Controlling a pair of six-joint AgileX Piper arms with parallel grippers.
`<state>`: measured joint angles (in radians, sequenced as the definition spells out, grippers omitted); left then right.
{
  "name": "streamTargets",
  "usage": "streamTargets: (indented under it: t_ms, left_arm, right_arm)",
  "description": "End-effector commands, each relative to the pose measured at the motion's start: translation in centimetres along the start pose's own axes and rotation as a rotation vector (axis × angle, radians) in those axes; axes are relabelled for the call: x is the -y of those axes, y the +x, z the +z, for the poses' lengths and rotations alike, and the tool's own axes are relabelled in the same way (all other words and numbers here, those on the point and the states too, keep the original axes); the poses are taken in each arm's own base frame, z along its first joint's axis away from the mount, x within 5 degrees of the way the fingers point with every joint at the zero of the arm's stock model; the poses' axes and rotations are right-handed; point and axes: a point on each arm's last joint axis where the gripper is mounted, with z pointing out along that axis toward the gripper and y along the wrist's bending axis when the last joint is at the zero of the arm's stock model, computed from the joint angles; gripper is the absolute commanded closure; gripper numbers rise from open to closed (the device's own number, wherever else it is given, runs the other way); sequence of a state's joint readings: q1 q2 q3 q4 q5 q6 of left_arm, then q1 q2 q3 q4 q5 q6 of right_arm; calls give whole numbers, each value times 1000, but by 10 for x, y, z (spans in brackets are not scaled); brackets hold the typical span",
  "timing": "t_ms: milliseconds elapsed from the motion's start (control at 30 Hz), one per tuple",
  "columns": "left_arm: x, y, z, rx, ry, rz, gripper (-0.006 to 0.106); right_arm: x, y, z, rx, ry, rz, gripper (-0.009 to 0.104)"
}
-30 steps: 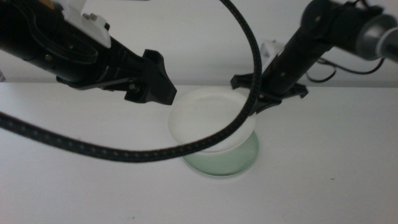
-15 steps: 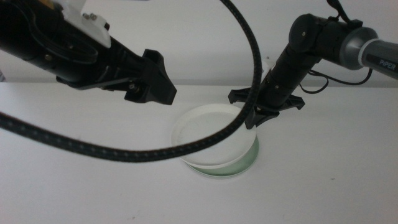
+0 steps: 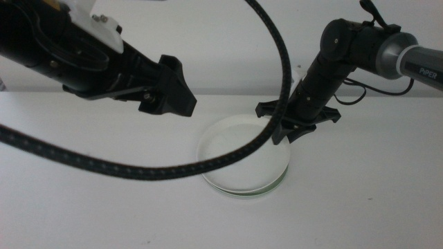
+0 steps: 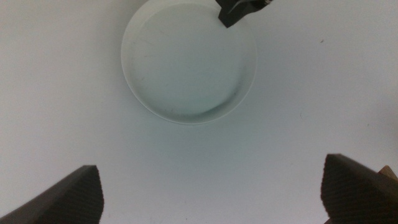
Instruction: Stack the three bowls on top of each other.
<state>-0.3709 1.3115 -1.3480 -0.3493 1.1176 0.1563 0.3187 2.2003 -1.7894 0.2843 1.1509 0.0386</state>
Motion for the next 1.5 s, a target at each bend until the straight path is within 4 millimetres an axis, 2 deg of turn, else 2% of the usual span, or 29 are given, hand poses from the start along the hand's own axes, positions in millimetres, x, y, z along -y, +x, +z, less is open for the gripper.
streamTargets:
  t_ms: [0, 67, 167, 233, 367, 467, 533, 633, 700, 767, 867, 1000, 1100, 1167, 1333, 1467]
  left_arm:
    - [0, 0, -1, 1, 4, -4, 7]
    - [0, 1, -1, -3, 4, -4, 7]
    - [0, 1, -1, -7, 5, -4, 7]
    - [0, 1, -1, -7, 5, -4, 7]
    - [0, -1, -1, 11, 2, -4, 7]
    - [0, -2, -1, 29, -1, -2, 7]
    - [-1, -4, -1, 49, -4, -2, 7]
    - [-1, -7, -1, 81, -9, -2, 7]
    - [-1, -9, -1, 103, -13, -2, 7]
    - [-2, -11, -1, 122, -16, -1, 7]
    - [-2, -13, -2, 151, -21, -1, 7]
    - [-2, -15, -2, 170, -24, -1, 7]
    - [-3, -16, -2, 182, -25, -3, 7]
    - [-3, -18, -3, 200, -31, -1, 7]
    - [-10, -22, -3, 261, -115, 46, 7]
    - [-17, -20, -8, 461, -207, 98, 7]
  right_arm:
    - [-5, -1, -9, 29, -29, -34, 53]
    - [-7, 0, -21, 40, -35, -71, 37]
    - [-5, 2, -56, 74, -42, -92, 17]
    - [-1, 7, -88, 112, -43, -104, 11]
    - [17, 28, -156, 219, -26, -129, 11]
    - [36, 55, -206, 330, 9, -114, 11]
    - [48, 79, -227, 372, 24, -75, 11]
    - [59, 121, -250, 419, 48, -18, 11]
    - [60, 155, -262, 453, 62, 9, 11]
    - [54, 193, -266, 482, 70, 29, 11]
    - [42, 243, -262, 561, 81, 25, 11]
    - [34, 287, -256, 809, 133, -34, 11]
    - [38, 301, -252, 1026, 227, -65, 10]
    - [40, 306, -253, 1122, 278, -87, 3]
    - [40, 306, -257, 1178, 292, -94, 2]
    - [39, 306, -257, 1182, 288, -93, 2]
